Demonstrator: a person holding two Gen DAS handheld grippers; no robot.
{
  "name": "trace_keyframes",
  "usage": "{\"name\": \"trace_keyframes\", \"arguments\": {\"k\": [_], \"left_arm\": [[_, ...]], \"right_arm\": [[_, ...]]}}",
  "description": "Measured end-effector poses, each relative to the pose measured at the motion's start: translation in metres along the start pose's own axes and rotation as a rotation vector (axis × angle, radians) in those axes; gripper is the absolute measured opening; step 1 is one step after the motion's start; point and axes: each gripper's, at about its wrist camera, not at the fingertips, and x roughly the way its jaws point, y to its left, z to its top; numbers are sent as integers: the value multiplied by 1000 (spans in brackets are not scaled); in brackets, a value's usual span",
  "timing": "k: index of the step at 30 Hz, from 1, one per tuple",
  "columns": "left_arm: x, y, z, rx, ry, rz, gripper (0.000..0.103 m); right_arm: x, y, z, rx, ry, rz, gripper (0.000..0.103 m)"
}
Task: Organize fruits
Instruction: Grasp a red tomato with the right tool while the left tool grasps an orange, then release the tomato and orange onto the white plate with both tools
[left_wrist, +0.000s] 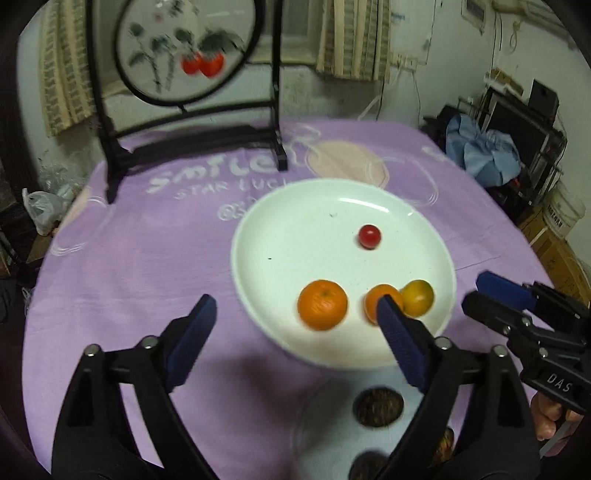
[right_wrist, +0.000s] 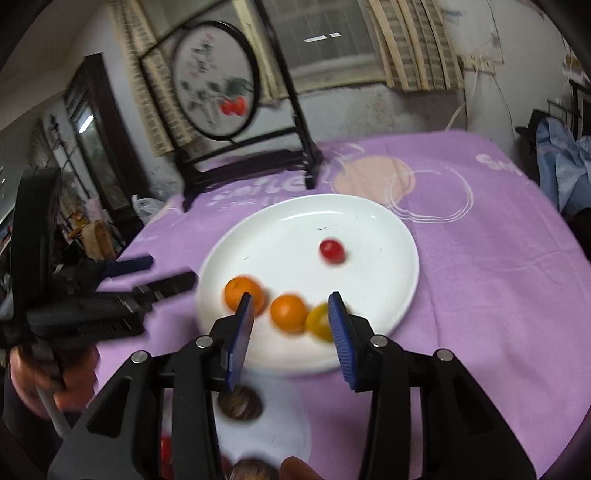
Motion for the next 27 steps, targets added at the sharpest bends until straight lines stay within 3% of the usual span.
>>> {"name": "trace_keyframes", "arguments": {"k": [2,6,11,15,21,24,27], "left_arm": [[-33,7,-17,-12,-34,-11,94],[-84,14,-73,-10,-70,-11,98],[-112,19,-145,-1,-69,32,98],[-119,30,-200,-39,-39,-28,98],[-112,41,-229,-37,-15,7,98],[-111,49,-232,-70,-6,-55,98],[-111,59,-232,-124,-11,-65,98]], "right_arm": [[-28,10,-23,-10,-25,4,64],[-64,31,-76,-31,-14,70,64],[-82,65,-132,-106,25,101,64],[-70,79,-156,-121,93,105,64],[-47,86,-157,-99,153,84,64],[-41,87,-156,-94,178,69,64],[-36,88,-152,-92,173,46,63]]}}
